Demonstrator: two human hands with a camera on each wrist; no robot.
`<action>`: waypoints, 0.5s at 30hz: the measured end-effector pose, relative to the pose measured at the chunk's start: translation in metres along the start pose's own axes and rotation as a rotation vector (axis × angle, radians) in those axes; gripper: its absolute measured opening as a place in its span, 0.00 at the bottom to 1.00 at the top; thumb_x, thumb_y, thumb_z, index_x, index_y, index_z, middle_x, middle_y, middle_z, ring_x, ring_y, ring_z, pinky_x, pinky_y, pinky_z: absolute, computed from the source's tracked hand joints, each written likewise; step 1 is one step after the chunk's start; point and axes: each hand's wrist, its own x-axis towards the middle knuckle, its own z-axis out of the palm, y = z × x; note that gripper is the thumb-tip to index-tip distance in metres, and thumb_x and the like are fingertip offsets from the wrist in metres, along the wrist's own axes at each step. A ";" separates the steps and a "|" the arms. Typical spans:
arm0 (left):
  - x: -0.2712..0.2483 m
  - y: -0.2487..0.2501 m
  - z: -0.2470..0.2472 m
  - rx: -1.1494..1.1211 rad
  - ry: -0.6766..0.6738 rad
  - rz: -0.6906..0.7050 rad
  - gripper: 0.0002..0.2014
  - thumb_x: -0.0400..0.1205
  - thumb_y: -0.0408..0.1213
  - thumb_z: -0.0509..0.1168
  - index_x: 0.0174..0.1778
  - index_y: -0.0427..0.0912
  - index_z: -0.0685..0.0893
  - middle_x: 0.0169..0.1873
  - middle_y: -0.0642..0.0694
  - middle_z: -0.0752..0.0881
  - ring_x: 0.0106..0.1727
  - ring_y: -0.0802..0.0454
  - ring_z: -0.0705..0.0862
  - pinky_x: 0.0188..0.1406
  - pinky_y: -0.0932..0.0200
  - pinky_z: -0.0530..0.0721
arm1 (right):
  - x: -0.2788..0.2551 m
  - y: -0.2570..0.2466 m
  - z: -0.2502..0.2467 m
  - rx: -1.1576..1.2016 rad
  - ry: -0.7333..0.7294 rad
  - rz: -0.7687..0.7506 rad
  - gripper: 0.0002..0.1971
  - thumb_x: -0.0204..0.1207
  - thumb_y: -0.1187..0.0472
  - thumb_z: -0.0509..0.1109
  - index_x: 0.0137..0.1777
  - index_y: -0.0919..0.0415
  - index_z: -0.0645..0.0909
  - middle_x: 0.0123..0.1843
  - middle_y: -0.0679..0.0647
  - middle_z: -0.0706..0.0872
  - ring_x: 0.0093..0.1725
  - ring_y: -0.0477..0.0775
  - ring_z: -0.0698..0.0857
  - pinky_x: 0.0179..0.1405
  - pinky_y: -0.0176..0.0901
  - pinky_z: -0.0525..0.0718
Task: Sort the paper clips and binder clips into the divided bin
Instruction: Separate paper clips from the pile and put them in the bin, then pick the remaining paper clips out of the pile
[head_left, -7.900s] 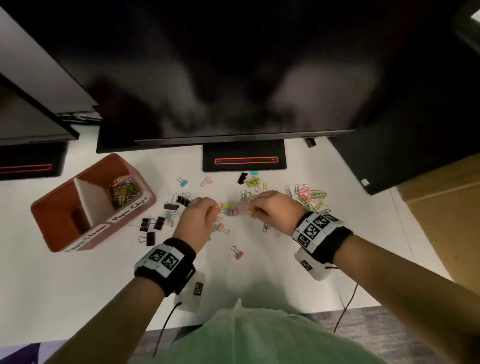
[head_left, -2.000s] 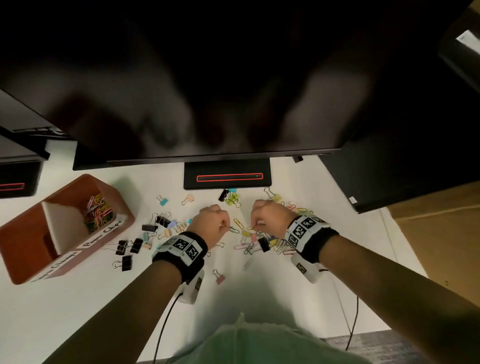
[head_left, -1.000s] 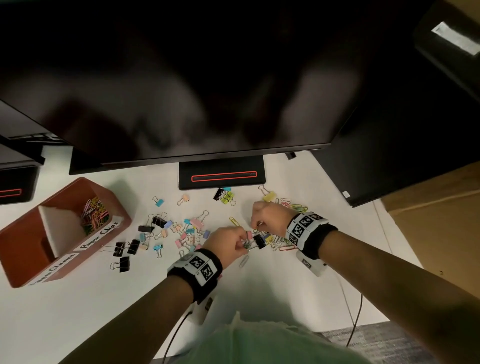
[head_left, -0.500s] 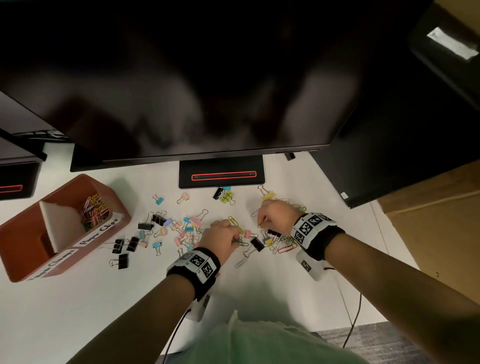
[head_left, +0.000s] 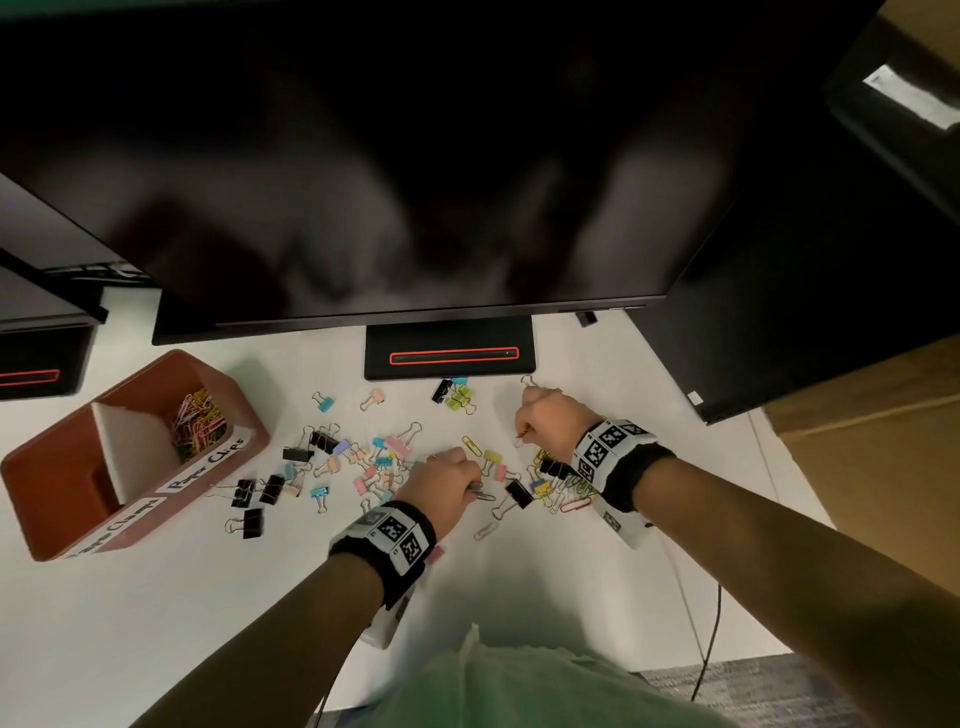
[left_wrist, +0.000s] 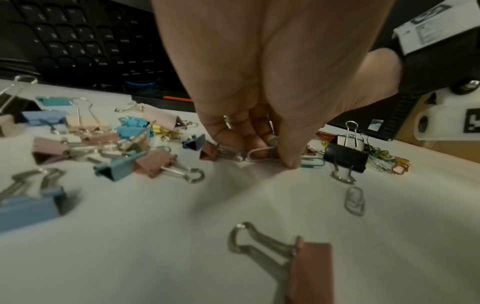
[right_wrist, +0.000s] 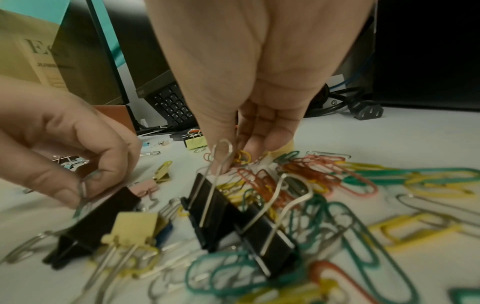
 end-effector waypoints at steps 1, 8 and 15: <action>-0.001 0.000 0.000 -0.005 0.001 0.009 0.08 0.81 0.36 0.61 0.53 0.40 0.81 0.52 0.44 0.80 0.53 0.46 0.80 0.56 0.49 0.80 | 0.000 0.000 0.000 -0.011 -0.011 -0.010 0.12 0.80 0.62 0.64 0.59 0.62 0.83 0.62 0.58 0.78 0.61 0.59 0.79 0.59 0.46 0.79; -0.002 -0.001 -0.007 -0.092 0.024 0.029 0.06 0.81 0.36 0.61 0.49 0.40 0.81 0.41 0.45 0.82 0.45 0.48 0.80 0.45 0.56 0.78 | -0.001 -0.001 0.001 -0.010 -0.041 0.008 0.12 0.79 0.61 0.65 0.60 0.59 0.82 0.60 0.59 0.83 0.60 0.59 0.81 0.56 0.47 0.80; 0.016 -0.016 -0.037 -0.162 0.121 0.001 0.17 0.81 0.35 0.63 0.65 0.48 0.76 0.45 0.48 0.85 0.43 0.54 0.81 0.47 0.59 0.82 | -0.022 -0.009 -0.001 0.024 0.015 -0.128 0.12 0.80 0.55 0.65 0.59 0.57 0.83 0.56 0.56 0.85 0.57 0.57 0.81 0.50 0.44 0.76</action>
